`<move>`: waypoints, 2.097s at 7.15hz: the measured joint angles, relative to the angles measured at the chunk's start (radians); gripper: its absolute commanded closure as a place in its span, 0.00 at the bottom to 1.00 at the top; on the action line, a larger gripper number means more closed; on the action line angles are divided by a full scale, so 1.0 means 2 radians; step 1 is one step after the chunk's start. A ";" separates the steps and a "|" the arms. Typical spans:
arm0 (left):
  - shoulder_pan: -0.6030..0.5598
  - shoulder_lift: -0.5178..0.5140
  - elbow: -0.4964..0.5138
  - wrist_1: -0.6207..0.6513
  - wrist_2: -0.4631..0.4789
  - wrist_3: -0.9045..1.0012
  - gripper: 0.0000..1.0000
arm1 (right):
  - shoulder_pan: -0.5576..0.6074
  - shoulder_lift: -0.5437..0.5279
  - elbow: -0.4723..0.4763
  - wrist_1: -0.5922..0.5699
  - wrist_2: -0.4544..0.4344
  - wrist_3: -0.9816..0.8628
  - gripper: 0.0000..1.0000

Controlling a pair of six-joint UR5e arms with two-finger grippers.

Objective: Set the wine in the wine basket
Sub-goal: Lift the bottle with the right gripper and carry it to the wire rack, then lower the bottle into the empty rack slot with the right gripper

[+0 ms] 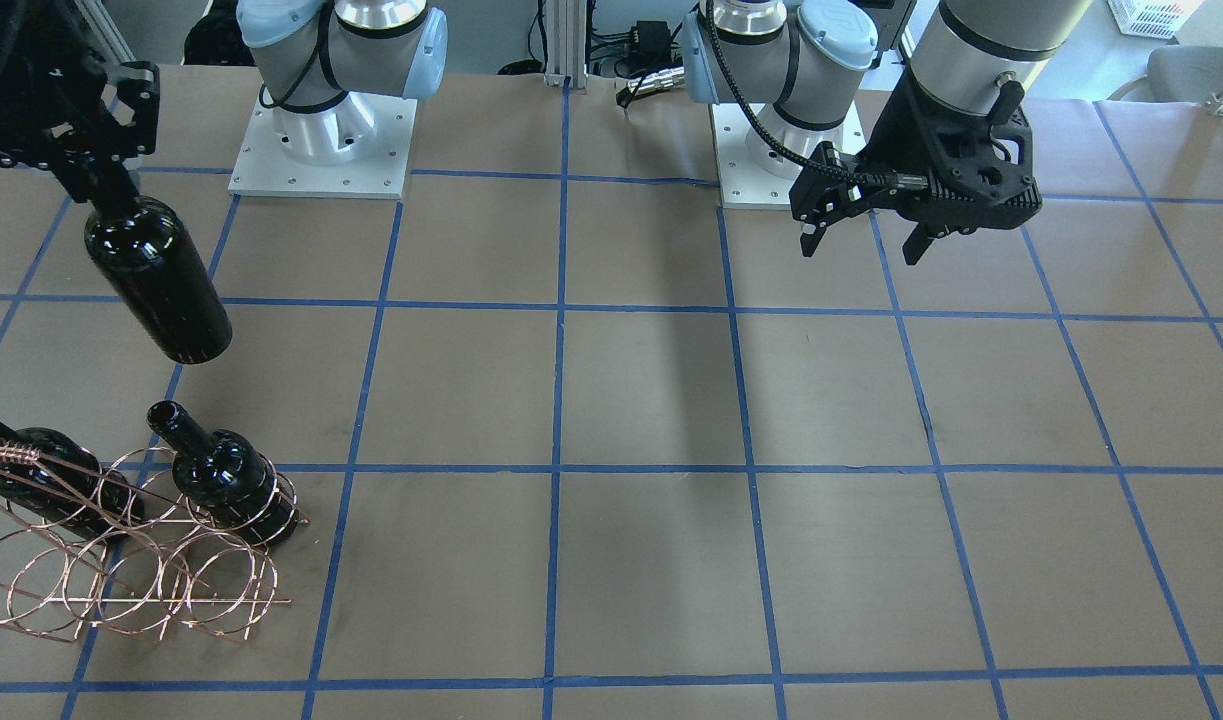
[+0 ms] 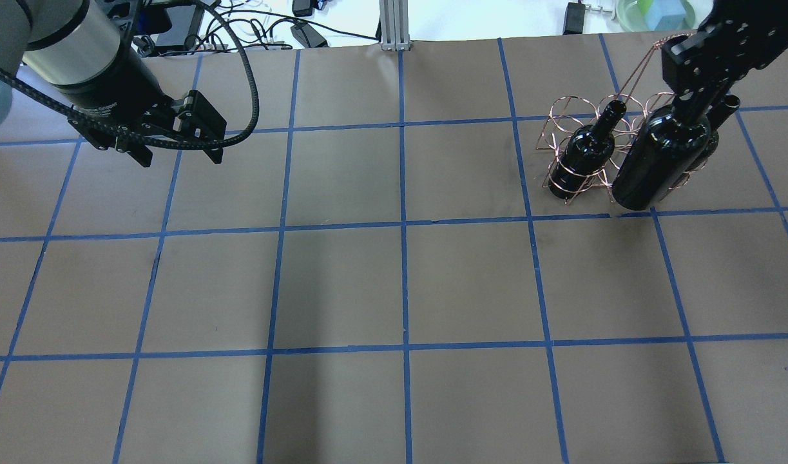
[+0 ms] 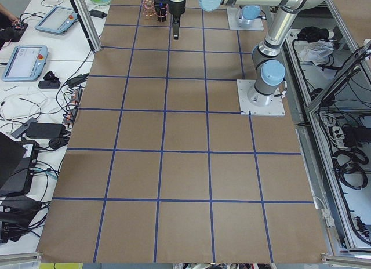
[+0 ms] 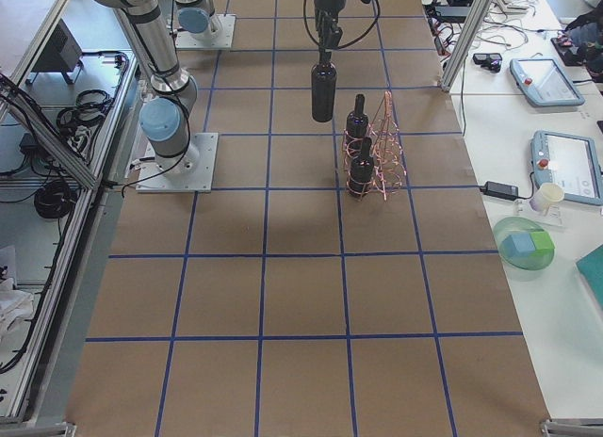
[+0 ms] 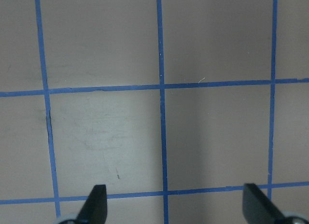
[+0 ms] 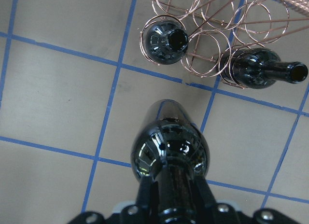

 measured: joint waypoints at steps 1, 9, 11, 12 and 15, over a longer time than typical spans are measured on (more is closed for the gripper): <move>0.000 0.000 0.000 0.000 0.000 -0.002 0.00 | -0.017 0.001 0.000 -0.007 0.002 -0.027 1.00; 0.001 0.002 0.000 0.000 0.001 -0.003 0.00 | -0.036 0.058 0.000 -0.100 0.024 -0.115 1.00; 0.001 0.002 0.000 -0.001 0.001 -0.003 0.00 | -0.036 0.071 0.000 -0.120 0.025 -0.123 1.00; 0.001 0.002 0.000 -0.001 0.001 -0.003 0.00 | -0.036 0.077 0.000 -0.126 0.026 -0.127 1.00; 0.001 0.002 0.000 -0.001 0.001 -0.002 0.00 | -0.036 0.088 0.004 -0.132 0.026 -0.142 1.00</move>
